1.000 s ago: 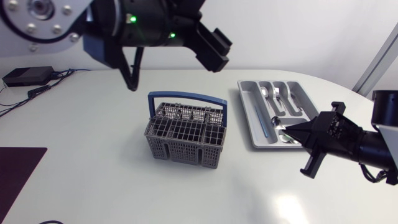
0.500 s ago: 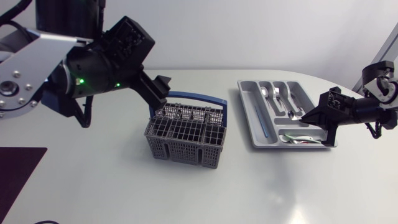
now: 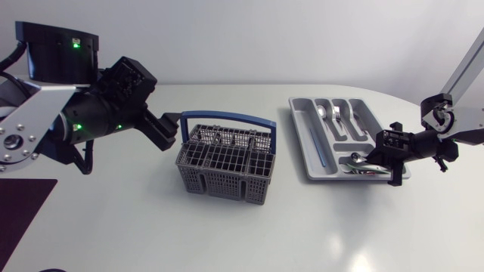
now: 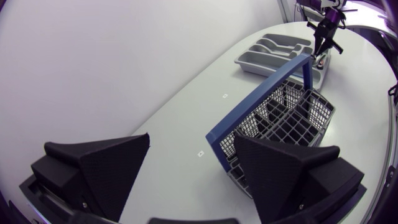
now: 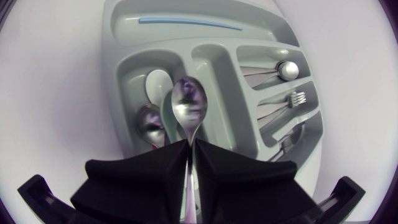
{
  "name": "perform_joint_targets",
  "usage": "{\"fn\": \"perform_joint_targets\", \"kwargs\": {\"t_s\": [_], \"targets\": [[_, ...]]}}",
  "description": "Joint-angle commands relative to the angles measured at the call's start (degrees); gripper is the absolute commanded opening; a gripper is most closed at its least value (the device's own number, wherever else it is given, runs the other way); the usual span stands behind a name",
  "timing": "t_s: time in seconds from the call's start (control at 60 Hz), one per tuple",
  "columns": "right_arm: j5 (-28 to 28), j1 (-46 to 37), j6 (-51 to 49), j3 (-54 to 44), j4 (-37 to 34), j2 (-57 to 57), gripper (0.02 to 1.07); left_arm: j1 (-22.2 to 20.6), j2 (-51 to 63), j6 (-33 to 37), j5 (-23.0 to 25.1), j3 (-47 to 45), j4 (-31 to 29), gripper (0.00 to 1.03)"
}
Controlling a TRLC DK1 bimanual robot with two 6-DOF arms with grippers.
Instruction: Unload the cutlery basket into the drawer organizer.
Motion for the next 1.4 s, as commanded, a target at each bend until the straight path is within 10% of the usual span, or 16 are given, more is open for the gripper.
{"fn": "perform_joint_targets", "kwargs": {"t_s": [0.0, 0.067, 0.167, 0.667, 0.817, 1.117, 1.383], "targets": [[0.42, 0.23, -0.32, -2.13, 1.18, -0.28, 0.63, 1.51, -1.13, 0.52, 0.88, -2.08, 1.32, 0.98], [0.42, 0.23, 1.09, -2.56, 1.27, -2.13, 0.87, 2.65, -1.13, 0.52, 1.49, -2.87, 1.5, 0.98], [-0.55, 0.85, 3.02, -5.11, 1.01, -7.93, 0.97, 5.99, -1.04, 0.52, 3.87, -4.01, 1.94, 0.98], [-5.47, 24.84, 33.87, -17.51, 2.68, -34.47, 0.97, 14.07, 10.56, -0.8, 12.22, -6.04, 6.24, 0.98], [-5.38, 31.79, 41.61, -18.47, 4.44, -36.93, 0.83, 13.46, 11.18, -1.32, 12.92, -6.65, 6.6, 0.96], [-4.15, 43.74, 50.05, -19.53, 8.04, -35.09, 0.12, 13.64, 14.78, -1.76, 12.92, -7.0, 9.5, 0.92], [0.59, 47.43, 50.93, -19.26, 16.56, -24.28, 0.1, 13.28, 13.64, -2.03, 12.92, -7.53, 9.23, 0.92]]}}
